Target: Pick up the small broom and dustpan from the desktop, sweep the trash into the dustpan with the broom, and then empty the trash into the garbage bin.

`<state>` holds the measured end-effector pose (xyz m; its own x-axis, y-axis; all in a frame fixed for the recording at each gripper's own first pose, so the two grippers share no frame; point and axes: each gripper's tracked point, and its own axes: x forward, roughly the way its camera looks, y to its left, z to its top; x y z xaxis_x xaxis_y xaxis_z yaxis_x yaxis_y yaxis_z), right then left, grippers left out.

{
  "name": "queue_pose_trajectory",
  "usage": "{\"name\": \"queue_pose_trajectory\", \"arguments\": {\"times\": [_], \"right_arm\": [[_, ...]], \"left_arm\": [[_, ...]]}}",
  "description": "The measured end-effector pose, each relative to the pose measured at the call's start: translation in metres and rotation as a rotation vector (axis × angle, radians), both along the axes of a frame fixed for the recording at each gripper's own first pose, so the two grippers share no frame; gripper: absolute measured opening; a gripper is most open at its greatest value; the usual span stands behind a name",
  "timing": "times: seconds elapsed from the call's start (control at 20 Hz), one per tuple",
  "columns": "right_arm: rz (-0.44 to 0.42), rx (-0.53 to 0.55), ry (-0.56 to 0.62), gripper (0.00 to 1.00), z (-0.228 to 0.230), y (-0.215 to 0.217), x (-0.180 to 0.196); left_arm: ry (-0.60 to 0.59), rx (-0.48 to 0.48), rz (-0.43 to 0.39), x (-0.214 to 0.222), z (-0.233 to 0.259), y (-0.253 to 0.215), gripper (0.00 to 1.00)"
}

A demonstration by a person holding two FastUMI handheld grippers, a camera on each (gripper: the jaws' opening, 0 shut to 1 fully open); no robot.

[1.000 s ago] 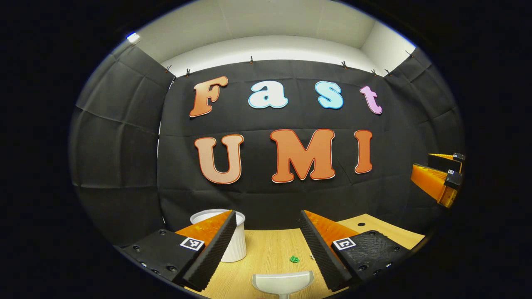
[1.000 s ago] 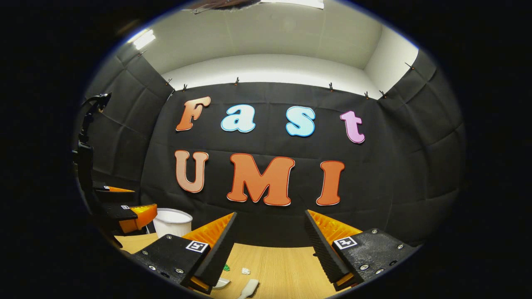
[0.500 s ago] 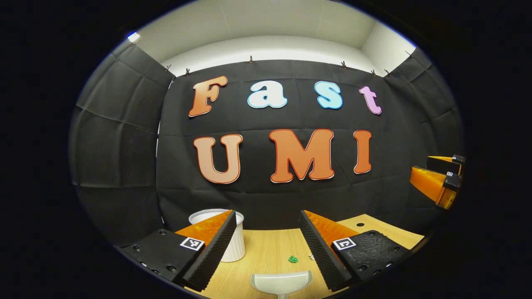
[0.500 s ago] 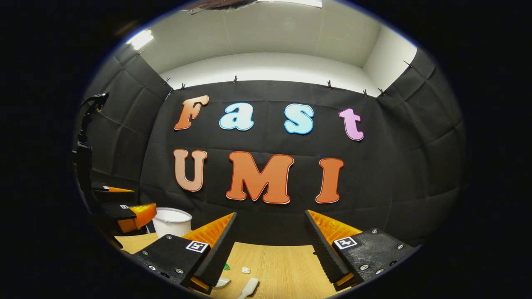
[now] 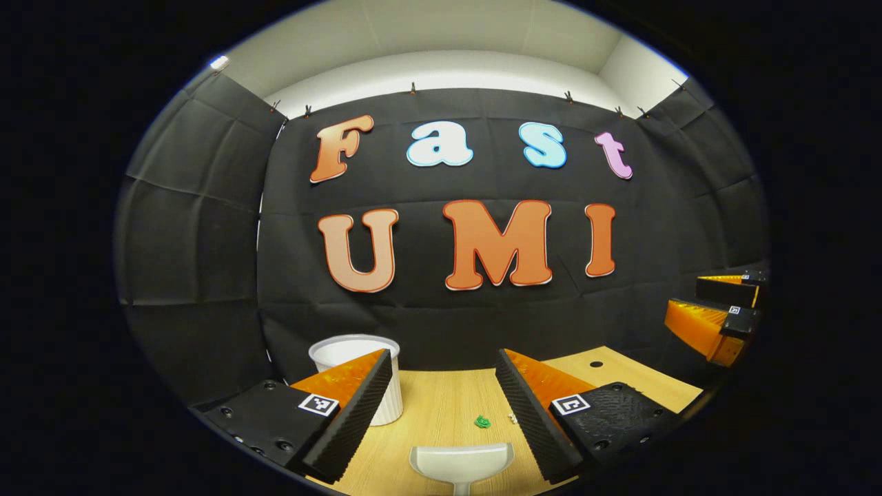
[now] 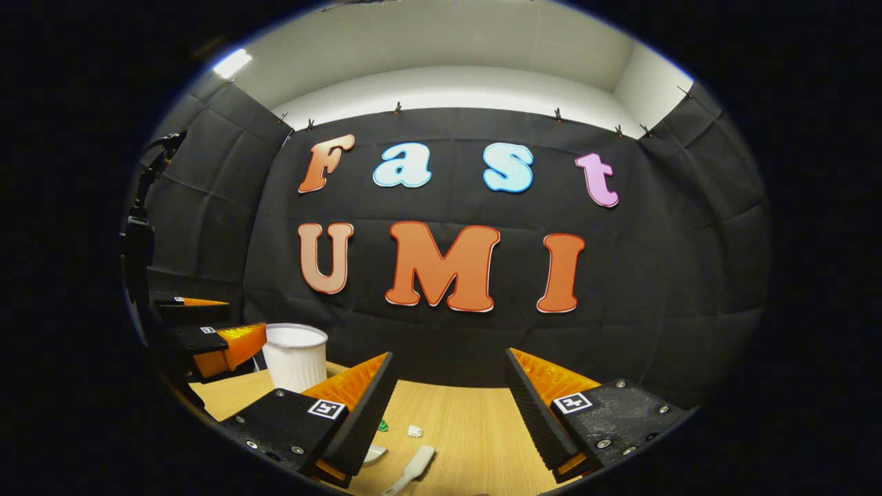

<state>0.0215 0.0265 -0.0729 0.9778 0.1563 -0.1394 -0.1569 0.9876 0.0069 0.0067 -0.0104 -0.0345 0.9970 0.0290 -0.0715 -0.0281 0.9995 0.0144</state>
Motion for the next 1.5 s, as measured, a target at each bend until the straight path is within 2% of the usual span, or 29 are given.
{"name": "queue_pose_trajectory", "arguments": {"times": [0.05,0.1,0.25,0.6,0.85,1.1,1.35,1.5], "right_arm": [[0.017,0.006,0.05,0.94,-0.016,0.0,0.0],[0.035,0.015,0.099,0.94,-0.034,0.002,-0.001],[0.086,0.032,0.243,0.94,-0.081,0.003,-0.002],[0.17,-0.02,0.439,0.94,-0.155,0.021,-0.014],[0.135,-0.056,0.619,0.94,-0.219,0.036,-0.012],[0.098,-0.077,0.822,0.94,-0.287,0.053,-0.027],[0.088,-0.11,0.96,0.95,-0.328,0.065,-0.033],[0.079,-0.119,1.03,0.95,-0.344,0.064,-0.041]], "left_arm": [[0.029,-0.006,0.004,0.0,-0.011,-0.003,1.0],[0.053,-0.011,0.01,-0.001,-0.02,-0.006,0.96],[0.123,-0.004,0.037,-0.006,-0.049,-0.016,0.96],[0.298,0.016,0.052,-0.015,-0.12,-0.028,0.96],[0.445,0.003,0.034,-0.006,-0.183,-0.016,0.96],[0.648,-0.044,0.005,-0.01,-0.257,-0.008,0.97],[0.915,-0.119,0.019,-0.035,-0.321,0.0,0.99],[1.034,-0.142,0.016,-0.046,-0.336,-0.004,0.99]]}}
